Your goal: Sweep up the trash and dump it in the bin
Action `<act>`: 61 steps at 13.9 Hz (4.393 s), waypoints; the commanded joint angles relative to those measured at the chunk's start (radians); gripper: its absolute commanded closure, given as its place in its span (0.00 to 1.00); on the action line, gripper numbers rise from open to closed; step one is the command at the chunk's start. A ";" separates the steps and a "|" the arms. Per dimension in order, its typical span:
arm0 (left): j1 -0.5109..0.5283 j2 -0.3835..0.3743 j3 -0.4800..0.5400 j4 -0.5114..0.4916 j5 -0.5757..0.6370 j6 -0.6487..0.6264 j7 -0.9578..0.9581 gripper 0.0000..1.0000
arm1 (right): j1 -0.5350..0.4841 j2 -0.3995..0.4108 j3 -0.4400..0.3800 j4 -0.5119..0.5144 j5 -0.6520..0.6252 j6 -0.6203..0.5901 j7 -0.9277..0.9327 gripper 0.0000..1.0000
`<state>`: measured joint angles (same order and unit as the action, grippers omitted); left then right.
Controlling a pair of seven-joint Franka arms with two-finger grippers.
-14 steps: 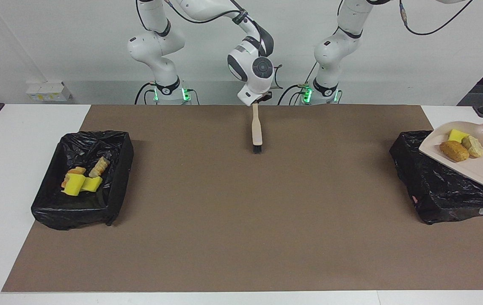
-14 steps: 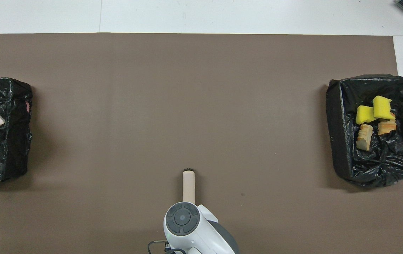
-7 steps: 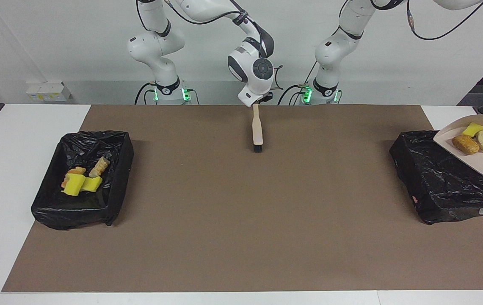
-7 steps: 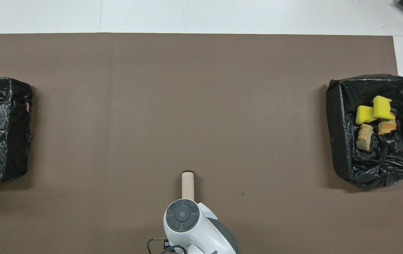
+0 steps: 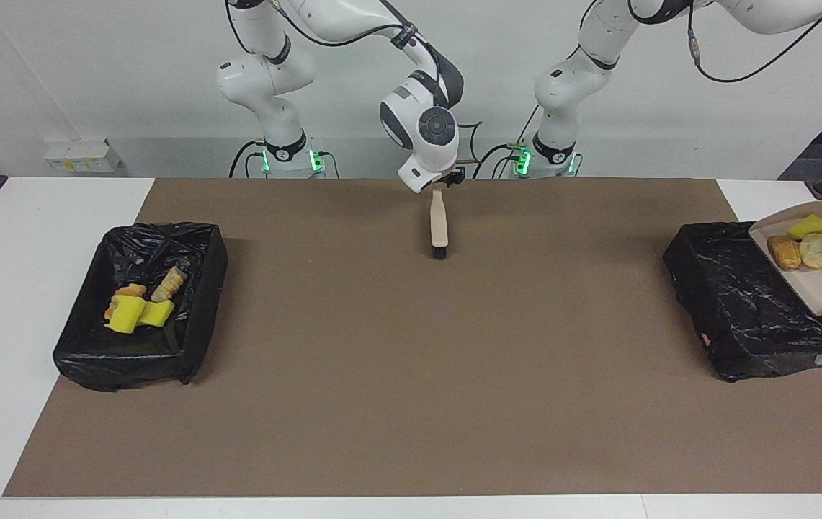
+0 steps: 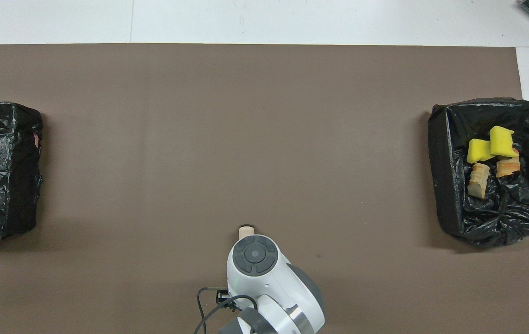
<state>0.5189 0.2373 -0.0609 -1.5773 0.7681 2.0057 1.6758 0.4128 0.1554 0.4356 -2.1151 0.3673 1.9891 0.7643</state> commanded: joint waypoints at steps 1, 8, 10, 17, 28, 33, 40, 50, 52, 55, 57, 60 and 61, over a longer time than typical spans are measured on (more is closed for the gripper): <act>-0.033 0.007 0.012 0.020 0.046 -0.002 0.018 1.00 | -0.075 -0.020 0.009 0.046 -0.024 0.002 0.020 0.22; -0.091 -0.026 0.012 0.033 0.140 -0.038 0.021 1.00 | -0.316 -0.172 0.006 0.127 -0.050 -0.156 -0.009 0.00; -0.094 -0.032 0.010 0.033 0.140 -0.038 0.018 1.00 | -0.368 -0.203 0.005 0.156 -0.089 -0.208 -0.064 0.00; -0.220 -0.059 0.009 0.017 0.378 -0.215 -0.106 1.00 | -0.571 -0.327 -0.107 0.268 -0.203 -0.302 -0.400 0.00; -0.266 -0.079 0.010 0.036 0.250 -0.320 -0.240 1.00 | -0.618 -0.296 -0.123 0.334 -0.338 -0.302 -0.415 0.00; -0.293 -0.081 -0.003 0.086 -0.116 -0.335 -0.400 1.00 | -0.567 -0.248 -0.179 0.421 -0.399 -0.320 -0.467 0.00; -0.488 -0.153 -0.019 -0.022 -0.486 -0.340 -0.709 1.00 | -0.445 -0.122 -0.330 0.644 -0.421 -0.472 -0.491 0.00; -0.960 0.052 -0.017 -0.110 -0.613 0.017 -1.881 1.00 | -0.382 -0.140 -0.433 0.621 -0.396 -0.461 -0.517 0.00; -0.984 0.065 -0.019 -0.099 -0.708 0.047 -2.032 1.00 | -0.387 -0.146 -0.433 0.612 -0.396 -0.461 -0.549 0.00; -1.004 0.076 -0.019 -0.112 -0.825 0.131 -2.162 1.00 | -0.388 -0.154 -0.434 0.596 -0.396 -0.455 -0.560 0.00; -1.037 0.071 -0.019 -0.159 -0.825 0.129 -2.150 1.00 | -0.413 -0.151 -0.430 0.599 -0.396 -0.443 -0.559 0.00; -1.073 0.076 -0.020 -0.200 -0.825 0.127 -2.142 1.00 | -0.447 -0.143 -0.411 0.606 -0.399 -0.444 -0.559 0.00; -1.073 0.071 -0.020 -0.211 -0.825 0.127 -2.141 1.00 | -0.445 -0.145 -0.410 0.606 -0.398 -0.444 -0.559 0.00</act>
<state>-0.5257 0.3275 -0.1029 -1.7461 -0.0419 2.1178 -0.4602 -0.0128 0.0174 0.0063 -1.4988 -0.0303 1.5363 0.2307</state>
